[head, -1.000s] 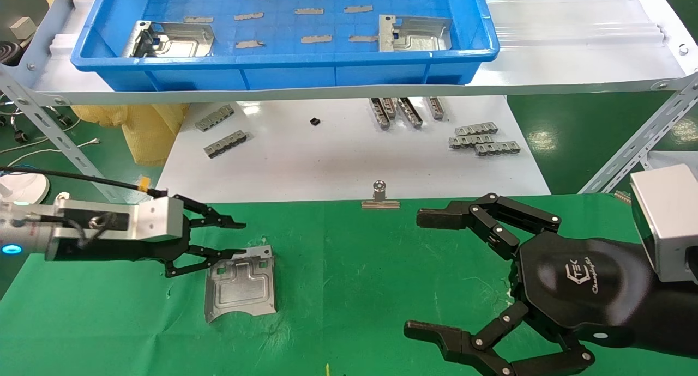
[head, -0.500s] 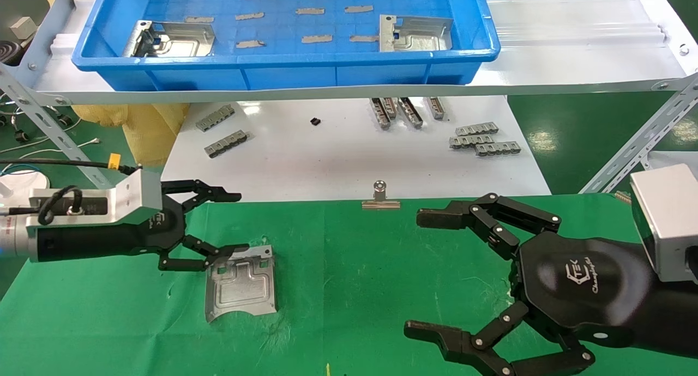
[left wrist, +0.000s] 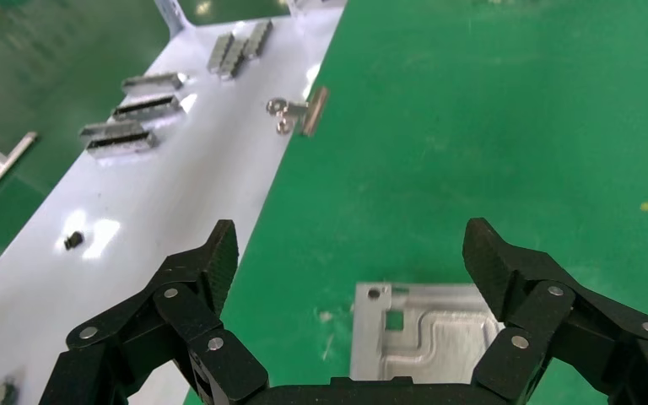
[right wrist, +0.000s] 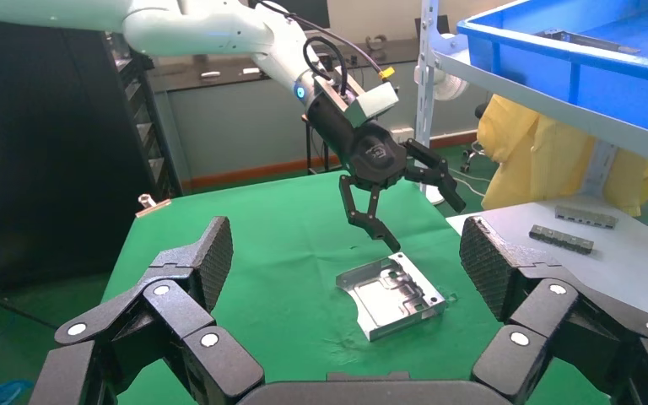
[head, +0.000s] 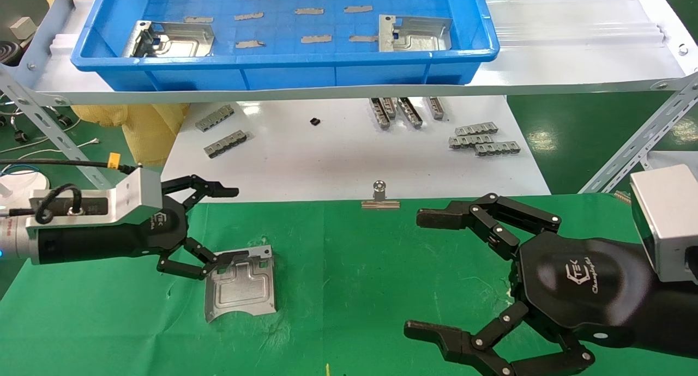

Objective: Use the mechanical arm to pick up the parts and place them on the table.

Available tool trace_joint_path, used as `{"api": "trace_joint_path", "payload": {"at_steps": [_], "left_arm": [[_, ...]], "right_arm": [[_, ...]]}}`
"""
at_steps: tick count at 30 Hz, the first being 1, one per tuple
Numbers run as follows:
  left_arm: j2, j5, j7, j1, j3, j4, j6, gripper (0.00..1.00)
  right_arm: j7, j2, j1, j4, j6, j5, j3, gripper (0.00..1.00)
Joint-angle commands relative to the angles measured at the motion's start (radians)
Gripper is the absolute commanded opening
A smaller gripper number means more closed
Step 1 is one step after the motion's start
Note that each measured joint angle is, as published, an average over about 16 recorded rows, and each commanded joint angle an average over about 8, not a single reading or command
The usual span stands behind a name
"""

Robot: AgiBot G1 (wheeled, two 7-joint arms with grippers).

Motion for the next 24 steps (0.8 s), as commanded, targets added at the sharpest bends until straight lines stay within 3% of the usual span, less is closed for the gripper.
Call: {"api": "trace_joint_path", "payload": {"at_steps": [1, 24], "left_arm": [[-0.009, -0.010, -0.024, 0.018, -0.014, -0.034, -0.003, 1.00], [-0.141, -0.156, -0.351, 0.262, -0.207, -0.507, -0.042, 1.00]], "right_arm": [[0.000, 0.000, 0.000, 0.000, 0.000, 0.000, 0.000, 1.00], [0.000, 0.000, 0.000, 0.000, 0.000, 0.000, 0.000, 1.00]]}}
